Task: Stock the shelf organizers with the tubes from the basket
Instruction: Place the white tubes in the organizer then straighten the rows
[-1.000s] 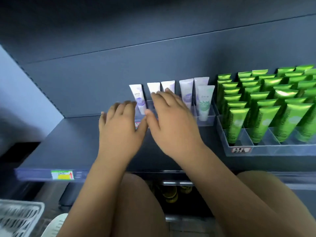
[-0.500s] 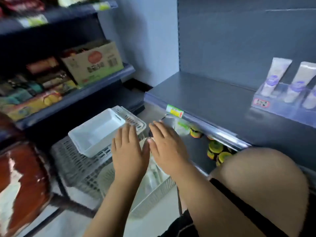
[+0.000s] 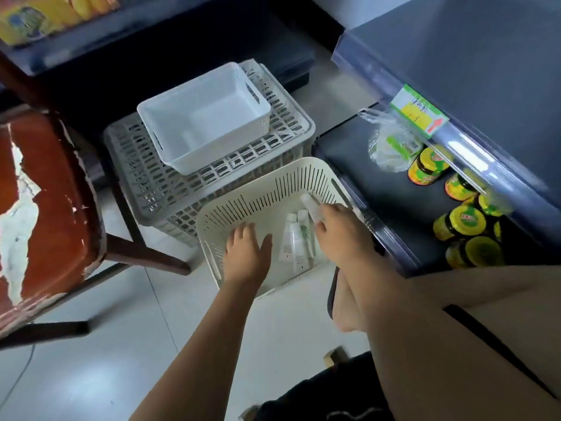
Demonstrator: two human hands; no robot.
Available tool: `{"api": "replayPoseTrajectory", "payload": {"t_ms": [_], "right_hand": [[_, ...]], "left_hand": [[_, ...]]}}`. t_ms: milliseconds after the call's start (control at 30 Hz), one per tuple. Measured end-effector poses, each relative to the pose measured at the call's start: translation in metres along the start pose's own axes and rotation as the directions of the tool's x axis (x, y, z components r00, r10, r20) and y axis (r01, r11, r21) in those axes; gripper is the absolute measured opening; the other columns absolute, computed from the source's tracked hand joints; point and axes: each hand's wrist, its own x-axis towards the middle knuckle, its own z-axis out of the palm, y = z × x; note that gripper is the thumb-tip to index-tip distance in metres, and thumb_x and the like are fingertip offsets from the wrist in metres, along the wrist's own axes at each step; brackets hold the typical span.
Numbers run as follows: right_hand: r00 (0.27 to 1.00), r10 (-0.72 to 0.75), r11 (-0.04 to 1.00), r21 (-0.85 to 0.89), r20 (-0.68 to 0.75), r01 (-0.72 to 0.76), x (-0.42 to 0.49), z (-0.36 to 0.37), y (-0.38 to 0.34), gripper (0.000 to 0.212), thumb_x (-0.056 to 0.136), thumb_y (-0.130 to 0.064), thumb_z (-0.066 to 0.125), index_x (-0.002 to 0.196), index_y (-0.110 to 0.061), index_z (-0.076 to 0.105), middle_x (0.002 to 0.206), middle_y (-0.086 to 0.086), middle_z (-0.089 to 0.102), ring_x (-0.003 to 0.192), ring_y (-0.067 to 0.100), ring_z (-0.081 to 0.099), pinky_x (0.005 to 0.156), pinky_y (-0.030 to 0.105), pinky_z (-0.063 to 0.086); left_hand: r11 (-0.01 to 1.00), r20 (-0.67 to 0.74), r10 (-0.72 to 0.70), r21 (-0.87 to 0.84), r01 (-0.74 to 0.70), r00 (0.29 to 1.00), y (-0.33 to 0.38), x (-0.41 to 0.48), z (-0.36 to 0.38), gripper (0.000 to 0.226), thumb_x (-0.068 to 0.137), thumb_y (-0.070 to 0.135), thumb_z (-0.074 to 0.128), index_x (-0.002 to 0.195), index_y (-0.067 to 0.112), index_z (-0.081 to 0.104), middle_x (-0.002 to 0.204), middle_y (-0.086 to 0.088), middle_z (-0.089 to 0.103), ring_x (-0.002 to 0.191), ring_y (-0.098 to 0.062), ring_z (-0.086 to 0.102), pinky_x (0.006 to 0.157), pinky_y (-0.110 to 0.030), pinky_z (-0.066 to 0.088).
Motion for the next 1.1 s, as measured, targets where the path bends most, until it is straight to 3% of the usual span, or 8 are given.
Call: {"api": "replayPoseTrajectory", "payload": {"t_ms": [167, 333, 433, 567, 667, 800, 900, 1100], "right_hand": [[0.985, -0.083, 0.99, -0.103, 0.155, 0.099, 0.049, 0.042, -0.007, 0.023, 0.095, -0.021, 0.055, 0.115, -0.013, 0.062, 0.111, 0.006, 0.062, 0.105, 0.029, 0.059, 0.069, 0.033, 0.037], [0.815, 0.31, 0.932, 0.015, 0.491, -0.363, 0.097, 0.094, -0.009, 0.032, 0.095, -0.01, 0.053, 0.126, -0.013, 0.061, 0.117, 0.009, 0.067, 0.106, 0.031, 0.066, 0.084, 0.043, 0.058], [0.648, 0.401, 0.785, 0.122, 0.647, -0.608, 0.108, 0.124, -0.004, 0.044, 0.096, -0.005, 0.053, 0.14, -0.007, 0.052, 0.132, 0.013, 0.062, 0.12, 0.032, 0.062, 0.097, 0.04, 0.054], [0.406, 0.584, 0.343, 0.239, 0.703, -0.908, 0.101, 0.148, -0.011, 0.038, 0.103, -0.019, 0.043, 0.138, -0.007, 0.047, 0.137, 0.014, 0.056, 0.124, 0.032, 0.056, 0.096, 0.033, 0.045], [0.275, 0.6, 0.152, 0.231, 0.751, -0.961, 0.101, 0.151, -0.008, 0.044, 0.109, -0.028, 0.035, 0.148, -0.008, 0.035, 0.145, 0.013, 0.049, 0.13, 0.029, 0.05, 0.099, 0.031, 0.039], [0.367, 0.6, 0.27, 0.253, 0.711, -0.929, 0.106, 0.16, -0.001, 0.05, 0.096, -0.021, 0.063, 0.14, -0.008, 0.044, 0.135, 0.012, 0.058, 0.119, 0.03, 0.06, 0.091, 0.037, 0.05], [0.442, 0.646, 0.294, 0.331, 0.623, -0.897, 0.103, 0.161, -0.001, 0.024, 0.096, -0.021, 0.062, 0.116, -0.009, 0.065, 0.114, 0.008, 0.07, 0.098, 0.027, 0.067, 0.075, 0.032, 0.05], [0.485, 0.716, 0.25, 0.464, 0.502, -0.85, 0.101, 0.161, -0.008, 0.024, 0.096, -0.012, 0.055, 0.116, -0.006, 0.067, 0.112, 0.012, 0.071, 0.097, 0.03, 0.067, 0.069, 0.027, 0.047]], "left_hand": [[0.962, 0.168, -0.207, -0.144, 0.232, 0.964, -0.009, 0.048, 0.056, 0.051, 0.1, 0.046, 0.054, 0.14, 0.015, 0.052, 0.148, -0.007, 0.047, 0.136, -0.033, 0.044, 0.114, -0.049, 0.038], [0.908, 0.295, -0.318, -0.177, 0.379, 0.901, -0.004, 0.095, 0.103, 0.043, 0.097, 0.038, 0.058, 0.135, 0.017, 0.057, 0.141, -0.006, 0.056, 0.126, -0.027, 0.053, 0.1, -0.035, 0.043], [0.867, 0.371, -0.388, -0.163, 0.47, 0.844, -0.005, 0.11, 0.126, 0.027, 0.094, 0.036, 0.062, 0.111, 0.014, 0.061, 0.107, -0.007, 0.065, 0.092, -0.025, 0.057, 0.072, -0.032, 0.041], [0.854, 0.383, -0.432, -0.118, 0.507, 0.817, -0.002, 0.117, 0.144, 0.023, 0.09, 0.039, 0.065, 0.083, 0.017, 0.064, 0.076, 0.0, 0.062, 0.078, -0.026, 0.06, 0.065, -0.031, 0.041], [0.862, 0.444, -0.41, -0.096, 0.497, 0.797, 0.0, 0.121, 0.146, 0.023, 0.084, 0.026, 0.07, 0.071, 0.008, 0.064, 0.068, -0.009, 0.061, 0.069, -0.028, 0.057, 0.062, -0.037, 0.046], [0.887, 0.435, -0.364, -0.108, 0.449, 0.824, -0.006, 0.12, 0.142, 0.016, 0.081, 0.024, 0.076, 0.085, 0.019, 0.061, 0.086, -0.005, 0.067, 0.08, -0.029, 0.068, 0.075, -0.046, 0.059], [0.884, 0.394, -0.376, -0.12, 0.452, 0.839, -0.014, 0.113, 0.138, 0.013, 0.091, 0.023, 0.068, 0.094, 0.023, 0.055, 0.092, -0.001, 0.069, 0.066, -0.023, 0.073, 0.054, -0.036, 0.057], [0.893, 0.212, -0.331, -0.245, 0.378, 0.92, -0.026, 0.095, 0.114, 0.007, 0.091, 0.025, 0.058, 0.095, 0.024, 0.064, 0.082, 0.007, 0.066, 0.075, -0.013, 0.061, 0.063, -0.027, 0.048]]}}
